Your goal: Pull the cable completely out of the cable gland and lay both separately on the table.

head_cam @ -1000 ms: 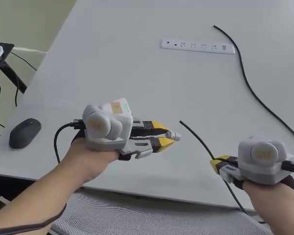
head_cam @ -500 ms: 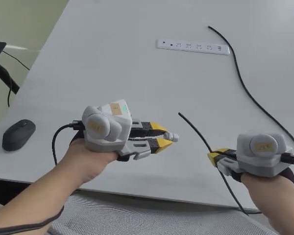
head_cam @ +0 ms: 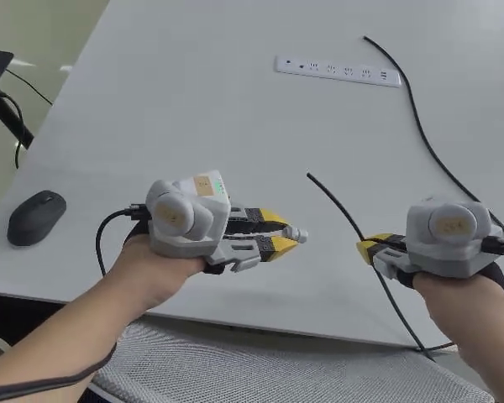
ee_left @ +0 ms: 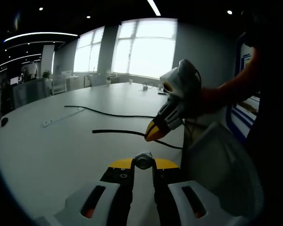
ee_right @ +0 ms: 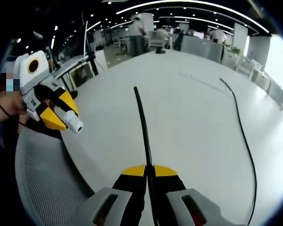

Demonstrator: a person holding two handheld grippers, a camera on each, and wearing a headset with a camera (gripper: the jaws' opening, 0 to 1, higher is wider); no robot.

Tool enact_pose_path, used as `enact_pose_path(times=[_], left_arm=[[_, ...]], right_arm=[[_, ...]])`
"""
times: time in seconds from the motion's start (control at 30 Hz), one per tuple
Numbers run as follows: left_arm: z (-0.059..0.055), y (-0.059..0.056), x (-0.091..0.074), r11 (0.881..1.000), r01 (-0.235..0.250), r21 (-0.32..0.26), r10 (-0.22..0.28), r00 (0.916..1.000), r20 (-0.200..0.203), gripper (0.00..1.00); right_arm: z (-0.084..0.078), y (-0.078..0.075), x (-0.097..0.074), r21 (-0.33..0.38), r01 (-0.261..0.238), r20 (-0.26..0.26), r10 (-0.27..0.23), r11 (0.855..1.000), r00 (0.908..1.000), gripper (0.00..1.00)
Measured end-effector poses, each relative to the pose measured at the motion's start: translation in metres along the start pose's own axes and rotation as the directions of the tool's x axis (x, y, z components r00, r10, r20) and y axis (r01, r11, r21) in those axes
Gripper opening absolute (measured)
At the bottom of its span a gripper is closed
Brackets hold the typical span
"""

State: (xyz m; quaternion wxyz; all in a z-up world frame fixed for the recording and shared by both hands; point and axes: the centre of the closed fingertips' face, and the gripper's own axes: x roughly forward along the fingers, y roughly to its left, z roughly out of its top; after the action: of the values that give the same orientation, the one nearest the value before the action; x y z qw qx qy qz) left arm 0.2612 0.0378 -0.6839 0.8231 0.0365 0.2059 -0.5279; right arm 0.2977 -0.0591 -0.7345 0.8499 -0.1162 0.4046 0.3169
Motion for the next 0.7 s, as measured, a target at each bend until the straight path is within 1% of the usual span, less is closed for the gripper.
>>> enact_pose_path(times=[0.17,0.33,0.43,0.57,0.63,0.7], left_arm=[[-0.007,0.003,-0.007,1.0,0.01,-0.005,-0.01,1.0,-0.001,0.15],[-0.013,0.006,-0.013,1.0,0.012,-0.01,-0.012,0.9999,0.001,0.15],[-0.017,0.009,-0.017,1.0,0.012,-0.014,-0.012,0.9999,0.0,0.15],[-0.024,0.012,-0.021,1.0,0.016,-0.021,-0.016,0.9999,-0.001,0.15],[-0.029,0.013,-0.025,1.0,0.018,-0.019,-0.018,0.9998,-0.011,0.15],[-0.032,0.015,-0.029,0.999,0.014,-0.028,-0.015,0.9998,-0.009,0.15]], right_arm=[[0.014,0.007,0.003,-0.021,0.004,0.003,-0.004,1.0,1.0,0.0],[0.022,0.011,0.006,-0.033,0.002,-0.002,-0.002,0.999,1.0,0.0],[0.028,0.015,0.009,-0.063,0.002,-0.008,-0.002,0.998,1.0,0.0],[0.037,0.018,0.016,-0.082,0.0,-0.01,0.0,0.997,0.9999,0.0],[0.041,0.02,0.02,-0.091,-0.001,-0.013,0.0,0.996,0.9999,0.0],[0.045,0.023,0.024,-0.106,-0.005,-0.015,0.003,0.994,0.9999,0.0]])
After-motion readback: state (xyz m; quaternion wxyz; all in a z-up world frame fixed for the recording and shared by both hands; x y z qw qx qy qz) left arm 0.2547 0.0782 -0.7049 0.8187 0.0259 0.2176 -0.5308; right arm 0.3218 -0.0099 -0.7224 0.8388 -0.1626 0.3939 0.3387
